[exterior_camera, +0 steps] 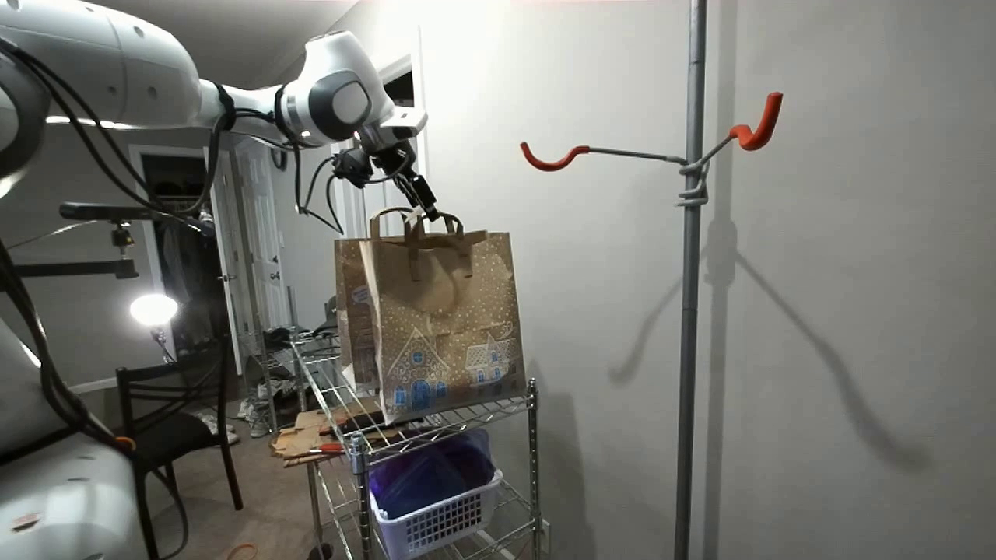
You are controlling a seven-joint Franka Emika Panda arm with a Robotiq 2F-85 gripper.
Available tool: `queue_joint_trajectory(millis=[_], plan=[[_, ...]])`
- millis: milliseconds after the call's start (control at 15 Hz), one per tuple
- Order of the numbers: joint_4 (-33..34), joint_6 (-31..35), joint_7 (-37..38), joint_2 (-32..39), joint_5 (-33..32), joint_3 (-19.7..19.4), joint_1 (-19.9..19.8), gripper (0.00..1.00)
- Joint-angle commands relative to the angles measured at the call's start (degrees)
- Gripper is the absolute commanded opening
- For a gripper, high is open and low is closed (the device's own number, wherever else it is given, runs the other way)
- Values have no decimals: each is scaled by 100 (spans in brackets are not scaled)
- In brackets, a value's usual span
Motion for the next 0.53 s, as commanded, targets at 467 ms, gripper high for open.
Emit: queue_joint_trajectory(millis=[467], plan=[[421,18,971,470,-60,295,197,100]])
